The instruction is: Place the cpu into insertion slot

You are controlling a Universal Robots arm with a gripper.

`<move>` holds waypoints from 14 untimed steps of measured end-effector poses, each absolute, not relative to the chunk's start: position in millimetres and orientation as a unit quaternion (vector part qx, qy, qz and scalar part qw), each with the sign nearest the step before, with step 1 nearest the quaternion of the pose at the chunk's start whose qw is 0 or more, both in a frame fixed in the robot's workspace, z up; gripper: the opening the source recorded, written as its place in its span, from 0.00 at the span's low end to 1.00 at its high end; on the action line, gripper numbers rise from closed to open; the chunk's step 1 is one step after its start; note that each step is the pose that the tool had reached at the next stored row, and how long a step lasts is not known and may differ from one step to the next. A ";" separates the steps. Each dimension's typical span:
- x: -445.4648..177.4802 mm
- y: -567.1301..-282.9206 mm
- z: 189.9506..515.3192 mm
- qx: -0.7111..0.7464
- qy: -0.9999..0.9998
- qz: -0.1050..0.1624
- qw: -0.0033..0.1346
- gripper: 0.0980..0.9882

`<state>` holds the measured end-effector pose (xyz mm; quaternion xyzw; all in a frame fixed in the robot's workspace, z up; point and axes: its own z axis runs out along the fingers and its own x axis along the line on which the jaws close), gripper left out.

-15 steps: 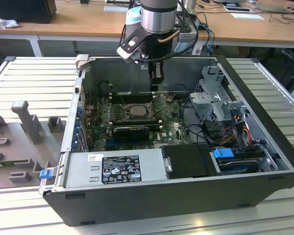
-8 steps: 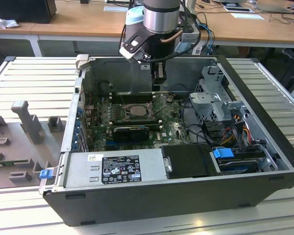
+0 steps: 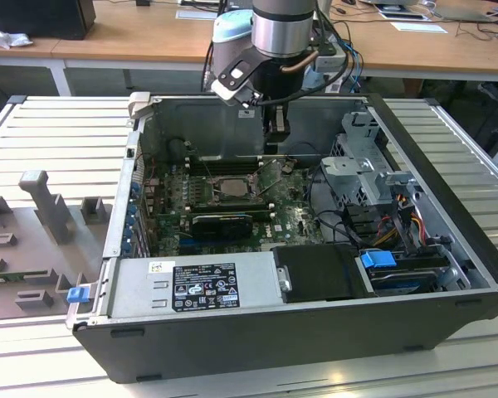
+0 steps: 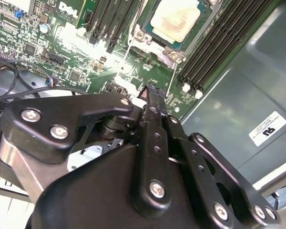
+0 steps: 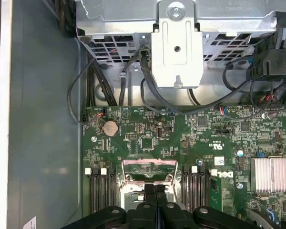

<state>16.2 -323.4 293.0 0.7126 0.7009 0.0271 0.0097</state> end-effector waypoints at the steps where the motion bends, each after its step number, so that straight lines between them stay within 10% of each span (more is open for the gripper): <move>1: 16.7 -323.4 293.0 0.713 0.701 0.027 0.010 0.01; 14: 25.8 -323.4 293.0 0.713 0.701 0.027 0.010 0.01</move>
